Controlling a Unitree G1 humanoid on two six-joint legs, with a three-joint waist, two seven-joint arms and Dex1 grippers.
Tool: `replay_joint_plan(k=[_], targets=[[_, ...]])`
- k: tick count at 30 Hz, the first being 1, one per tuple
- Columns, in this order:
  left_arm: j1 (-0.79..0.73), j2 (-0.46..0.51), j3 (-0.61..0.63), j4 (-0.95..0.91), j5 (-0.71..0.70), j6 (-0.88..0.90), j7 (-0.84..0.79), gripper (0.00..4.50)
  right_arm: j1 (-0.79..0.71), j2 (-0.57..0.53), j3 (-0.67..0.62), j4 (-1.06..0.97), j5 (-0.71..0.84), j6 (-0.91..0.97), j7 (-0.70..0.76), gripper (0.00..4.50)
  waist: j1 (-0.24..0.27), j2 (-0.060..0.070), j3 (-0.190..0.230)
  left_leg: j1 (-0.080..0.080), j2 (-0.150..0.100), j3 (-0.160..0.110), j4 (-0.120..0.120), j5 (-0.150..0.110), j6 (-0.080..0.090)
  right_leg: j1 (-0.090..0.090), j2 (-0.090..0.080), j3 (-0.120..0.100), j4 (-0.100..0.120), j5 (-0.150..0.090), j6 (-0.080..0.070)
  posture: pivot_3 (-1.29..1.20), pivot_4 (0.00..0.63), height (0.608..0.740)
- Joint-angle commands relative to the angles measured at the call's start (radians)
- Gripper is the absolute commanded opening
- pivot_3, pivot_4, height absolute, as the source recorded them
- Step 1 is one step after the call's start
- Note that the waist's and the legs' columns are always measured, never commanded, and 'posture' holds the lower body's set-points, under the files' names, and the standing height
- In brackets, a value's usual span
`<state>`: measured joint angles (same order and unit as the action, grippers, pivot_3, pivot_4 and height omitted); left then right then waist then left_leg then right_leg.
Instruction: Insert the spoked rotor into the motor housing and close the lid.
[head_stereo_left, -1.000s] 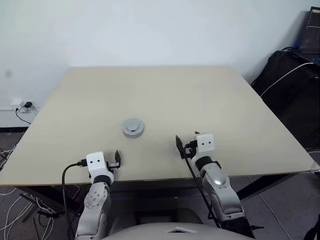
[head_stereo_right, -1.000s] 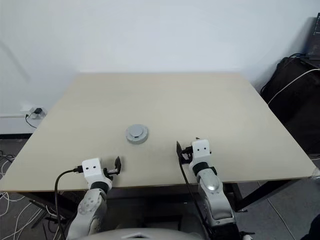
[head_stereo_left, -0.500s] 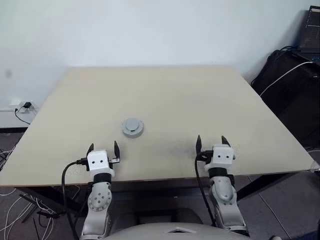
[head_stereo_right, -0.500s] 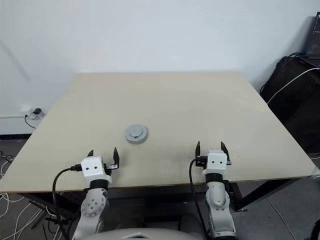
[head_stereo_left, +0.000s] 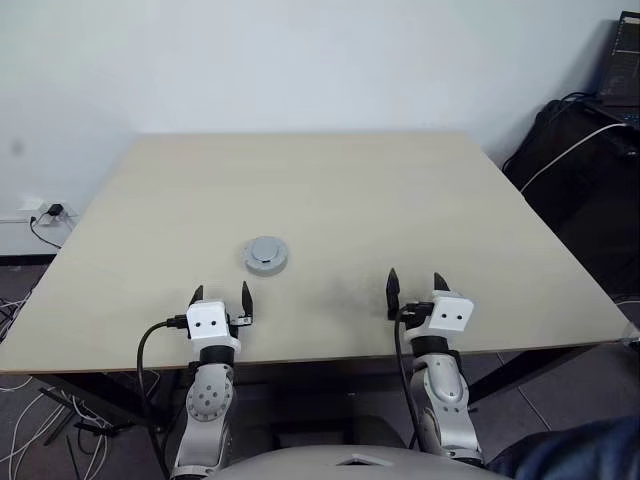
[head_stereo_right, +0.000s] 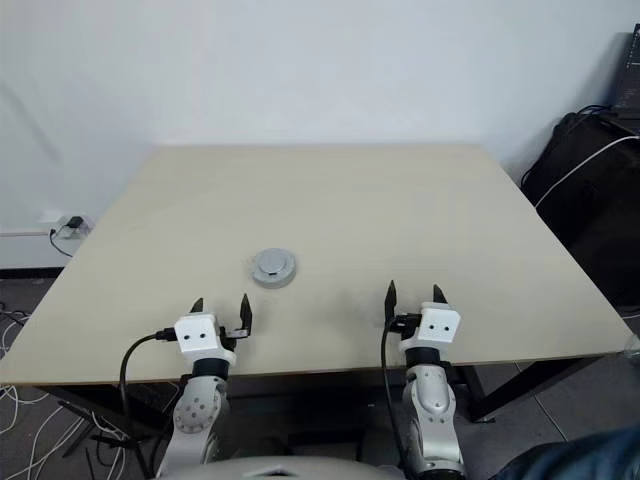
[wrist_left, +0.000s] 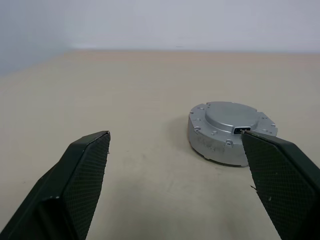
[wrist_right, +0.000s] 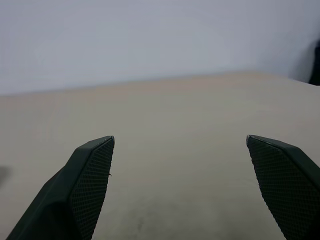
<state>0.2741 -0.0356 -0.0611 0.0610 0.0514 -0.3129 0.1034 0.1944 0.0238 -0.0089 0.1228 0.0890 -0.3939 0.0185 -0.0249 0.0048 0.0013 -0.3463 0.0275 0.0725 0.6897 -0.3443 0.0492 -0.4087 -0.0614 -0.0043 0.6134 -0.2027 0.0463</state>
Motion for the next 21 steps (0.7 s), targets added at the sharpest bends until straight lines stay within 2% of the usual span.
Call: replay_joint_plan(k=[1,21], targets=[[-0.020,-0.008,-0.003,-0.006,-0.013,-0.004,-0.018,4.44,-0.028,0.004,-0.005,-0.006,0.010,0.011,0.011,4.50,-0.001,0.000,0.000,0.000,0.000,0.000,0.000,0.000,0.000,0.000,0.000,0.000,0.000,0.000,0.000,0.00,0.000,0.740],[-0.015,-0.020,-0.003,0.002,-0.004,0.008,-0.023,4.44,-0.029,0.007,-0.019,-0.004,0.015,0.048,0.027,4.50,0.000,0.000,0.000,0.000,-0.001,0.001,0.000,0.000,0.000,0.000,0.000,0.000,0.000,0.000,0.000,0.00,0.000,0.740]])
